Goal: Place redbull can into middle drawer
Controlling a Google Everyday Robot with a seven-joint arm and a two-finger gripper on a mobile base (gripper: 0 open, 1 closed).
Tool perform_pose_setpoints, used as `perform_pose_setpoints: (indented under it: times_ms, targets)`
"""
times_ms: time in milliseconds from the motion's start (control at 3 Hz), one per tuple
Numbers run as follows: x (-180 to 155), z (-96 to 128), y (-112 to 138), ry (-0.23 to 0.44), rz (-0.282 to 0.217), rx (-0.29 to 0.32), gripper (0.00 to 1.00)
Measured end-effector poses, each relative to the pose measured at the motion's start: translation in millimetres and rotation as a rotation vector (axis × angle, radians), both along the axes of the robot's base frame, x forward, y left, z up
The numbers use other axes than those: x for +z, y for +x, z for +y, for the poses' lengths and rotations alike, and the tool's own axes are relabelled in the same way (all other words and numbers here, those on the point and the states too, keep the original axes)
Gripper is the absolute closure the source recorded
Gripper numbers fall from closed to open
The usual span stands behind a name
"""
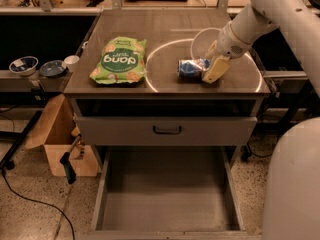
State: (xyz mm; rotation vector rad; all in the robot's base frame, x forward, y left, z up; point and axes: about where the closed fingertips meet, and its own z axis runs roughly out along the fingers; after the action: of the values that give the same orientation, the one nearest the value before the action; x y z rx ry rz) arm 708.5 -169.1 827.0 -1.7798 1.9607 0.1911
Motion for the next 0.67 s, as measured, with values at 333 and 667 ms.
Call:
perform_pose_setpoints:
  times_ms: [333,667]
  targets:
    - [-0.1,0.0,0.0,0.000,0.000,0.000,0.88]
    - [-0.1,0.1,0.0,0.000,0.000,0.000,1.00]
